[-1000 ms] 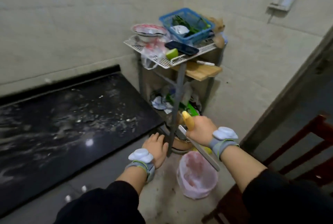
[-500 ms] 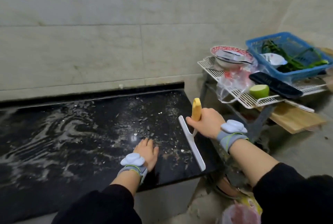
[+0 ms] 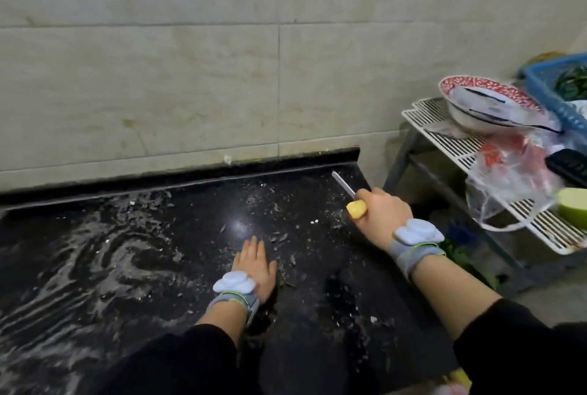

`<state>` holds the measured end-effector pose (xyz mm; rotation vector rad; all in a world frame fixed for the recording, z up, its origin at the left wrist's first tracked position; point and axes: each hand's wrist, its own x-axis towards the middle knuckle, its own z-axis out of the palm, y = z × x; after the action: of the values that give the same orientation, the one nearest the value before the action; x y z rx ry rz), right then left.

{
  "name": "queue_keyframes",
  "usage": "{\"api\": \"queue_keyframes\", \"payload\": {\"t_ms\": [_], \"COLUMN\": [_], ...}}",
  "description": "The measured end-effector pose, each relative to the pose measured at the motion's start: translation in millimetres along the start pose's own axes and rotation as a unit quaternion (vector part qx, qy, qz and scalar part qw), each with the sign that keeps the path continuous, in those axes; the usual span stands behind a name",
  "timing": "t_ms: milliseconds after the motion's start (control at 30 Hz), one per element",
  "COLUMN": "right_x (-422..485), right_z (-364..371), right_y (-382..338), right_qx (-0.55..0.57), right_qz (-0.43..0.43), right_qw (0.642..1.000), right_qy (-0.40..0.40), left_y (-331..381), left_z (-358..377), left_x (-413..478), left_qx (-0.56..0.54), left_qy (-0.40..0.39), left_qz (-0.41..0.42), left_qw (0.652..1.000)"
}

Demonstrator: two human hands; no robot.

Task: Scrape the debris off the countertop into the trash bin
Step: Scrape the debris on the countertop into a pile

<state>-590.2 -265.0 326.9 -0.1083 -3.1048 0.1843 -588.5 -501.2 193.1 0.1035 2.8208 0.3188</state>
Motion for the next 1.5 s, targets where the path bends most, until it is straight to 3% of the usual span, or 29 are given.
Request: {"api": "queue_keyframes", "payload": {"t_ms": [400,833,1100,1367,1500], "right_x": [39,128,152,126,129], "right_z": [58,62,73,59,48], "right_y": [30,33,12,-6,6], "right_qx": [-0.002,-0.046,-0.064,-0.124,-0.116], "right_qz": [0.117,0.170,0.134,-0.043,-0.016], "right_qw": [0.993,0.984,0.988,0.984,0.992], "right_qy": [0.026,-0.010,-0.044,-0.117,-0.055], "left_y": [-26,-35,-35,-32,-33], "left_z": [10,22,24,22,21], "left_x": [104,117,119,119,118], "left_qx": [0.069,0.054,0.077,0.092,0.080], "left_qy": [-0.020,-0.044,-0.060,-0.063,-0.068], "left_qz": [0.125,0.128,0.122,0.108,0.105], "left_qw": [0.990,0.989,0.988,0.988,0.989]}}
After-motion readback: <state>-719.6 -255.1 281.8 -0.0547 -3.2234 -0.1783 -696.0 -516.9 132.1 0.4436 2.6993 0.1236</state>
